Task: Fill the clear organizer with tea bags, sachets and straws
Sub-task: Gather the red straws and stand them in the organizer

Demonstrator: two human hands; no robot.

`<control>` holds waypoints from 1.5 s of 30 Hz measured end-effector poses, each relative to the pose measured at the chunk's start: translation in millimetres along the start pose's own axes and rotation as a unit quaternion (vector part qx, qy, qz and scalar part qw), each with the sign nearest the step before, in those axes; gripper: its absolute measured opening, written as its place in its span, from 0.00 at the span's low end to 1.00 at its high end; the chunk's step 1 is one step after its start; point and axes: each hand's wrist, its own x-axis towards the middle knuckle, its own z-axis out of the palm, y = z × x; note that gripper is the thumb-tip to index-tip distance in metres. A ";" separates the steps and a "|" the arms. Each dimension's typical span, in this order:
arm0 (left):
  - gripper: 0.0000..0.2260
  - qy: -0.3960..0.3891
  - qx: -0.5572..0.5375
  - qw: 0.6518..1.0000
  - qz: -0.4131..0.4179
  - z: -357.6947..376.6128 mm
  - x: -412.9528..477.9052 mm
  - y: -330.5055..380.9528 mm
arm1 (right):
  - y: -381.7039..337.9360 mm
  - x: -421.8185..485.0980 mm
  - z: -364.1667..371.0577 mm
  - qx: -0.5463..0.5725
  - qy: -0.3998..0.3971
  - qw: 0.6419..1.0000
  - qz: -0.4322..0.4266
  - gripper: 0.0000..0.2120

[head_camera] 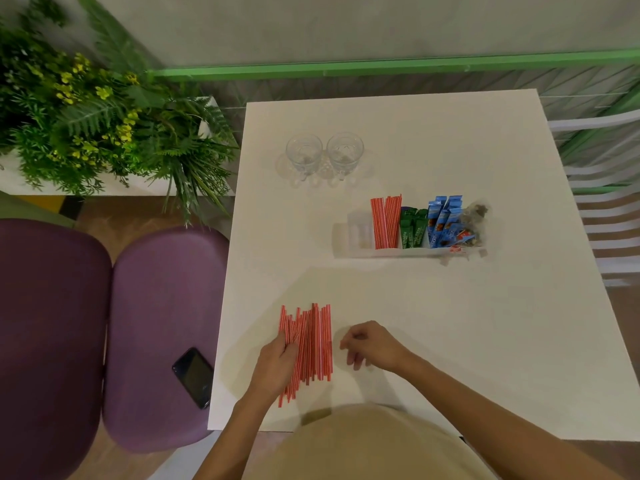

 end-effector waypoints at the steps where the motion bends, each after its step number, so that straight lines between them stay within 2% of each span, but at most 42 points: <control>1: 0.11 -0.006 -0.015 1.000 -0.006 0.0 -1.4 2.1 | -4.3 -0.8 1.8 0.022 -0.005 1.000 -0.004 0.09; 7: 0.13 -0.073 -0.055 0.996 0.008 5.7 -11.6 24.7 | -19.2 2.8 7.6 0.116 0.029 0.992 -0.031 0.08; 10: 0.13 -0.110 0.014 0.993 0.037 11.3 -11.8 31.1 | -21.1 2.9 7.0 0.139 0.030 0.989 -0.040 0.09; 15: 0.08 -0.141 0.116 0.981 0.062 19.3 -7.3 31.9 | -16.4 -3.3 5.6 0.136 -0.027 0.987 -0.084 0.06; 18: 0.05 -0.144 0.126 0.979 0.074 19.7 -7.6 37.3 | -10.6 -5.8 7.7 0.138 -0.033 0.984 -0.105 0.07; 22: 0.06 -0.155 0.137 0.973 0.104 19.0 -7.1 44.7 | -1.7 -6.1 13.9 0.149 -0.013 0.981 -0.122 0.04; 30: 0.07 -0.136 0.042 0.985 0.101 6.9 -9.5 41.3 | 5.1 -10.1 -1.6 0.219 0.008 0.971 -0.093 0.06; 33: 0.03 -0.093 -0.006 0.992 0.090 -1.7 -8.1 37.8 | 9.0 -10.9 -14.2 0.262 0.036 0.962 -0.069 0.06; 37: 0.05 -0.068 -0.071 0.993 0.072 -5.2 -4.8 38.4 | 11.7 -12.9 -23.6 0.310 0.034 0.949 -0.053 0.08; 42: 0.06 -0.062 -0.092 0.991 0.073 9.7 -4.5 49.2 | 7.1 -13.2 -18.0 0.345 0.014 0.937 -0.048 0.08; 45: 0.05 -0.048 -0.092 0.991 0.084 17.5 -4.6 54.9 | 3.4 -12.4 -18.1 0.331 0.016 0.942 -0.052 0.07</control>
